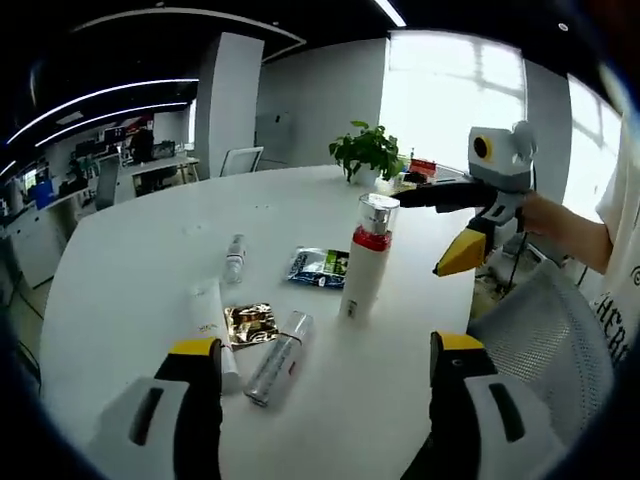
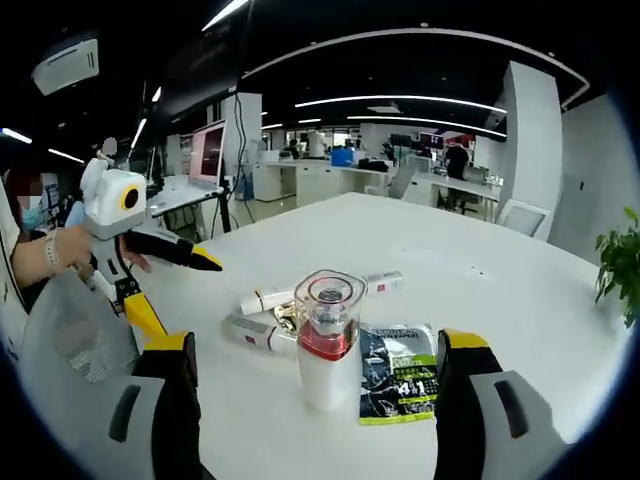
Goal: Arrange the skincare products in the storage area until every visible bottle or jar stands upright without overlapping.
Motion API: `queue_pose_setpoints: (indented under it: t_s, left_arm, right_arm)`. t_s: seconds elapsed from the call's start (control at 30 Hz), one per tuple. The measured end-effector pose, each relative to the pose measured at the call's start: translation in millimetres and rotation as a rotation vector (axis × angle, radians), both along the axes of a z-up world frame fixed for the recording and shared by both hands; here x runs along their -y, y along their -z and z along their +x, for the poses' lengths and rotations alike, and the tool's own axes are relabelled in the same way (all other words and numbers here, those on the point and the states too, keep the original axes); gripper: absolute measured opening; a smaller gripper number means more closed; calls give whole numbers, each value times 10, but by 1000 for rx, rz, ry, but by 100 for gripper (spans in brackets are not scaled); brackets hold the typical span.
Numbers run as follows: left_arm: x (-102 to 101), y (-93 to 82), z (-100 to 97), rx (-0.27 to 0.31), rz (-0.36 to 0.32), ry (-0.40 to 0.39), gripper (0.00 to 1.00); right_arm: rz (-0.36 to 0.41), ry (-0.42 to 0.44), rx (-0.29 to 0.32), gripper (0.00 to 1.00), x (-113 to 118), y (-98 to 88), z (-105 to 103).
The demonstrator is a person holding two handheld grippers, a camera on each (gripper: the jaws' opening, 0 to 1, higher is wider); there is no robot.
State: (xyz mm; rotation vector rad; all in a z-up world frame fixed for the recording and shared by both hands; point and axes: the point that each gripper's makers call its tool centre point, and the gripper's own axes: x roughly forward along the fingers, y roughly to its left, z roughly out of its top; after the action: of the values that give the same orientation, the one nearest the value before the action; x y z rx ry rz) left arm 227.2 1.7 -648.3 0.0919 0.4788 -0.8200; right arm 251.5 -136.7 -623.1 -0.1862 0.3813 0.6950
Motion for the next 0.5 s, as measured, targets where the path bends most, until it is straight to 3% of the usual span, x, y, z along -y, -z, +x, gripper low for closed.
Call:
queue_pose_setpoints:
  t_s: [0.3,0.5]
  left_arm:
    - [-143,-79,-120,4,-6,-48,97]
    - [-123,-268,-160,45,2,-41,99]
  right_arm:
    - [16,3,-12,99,-53,13,-185]
    - [21,29,13,100,-42,-55,-251]
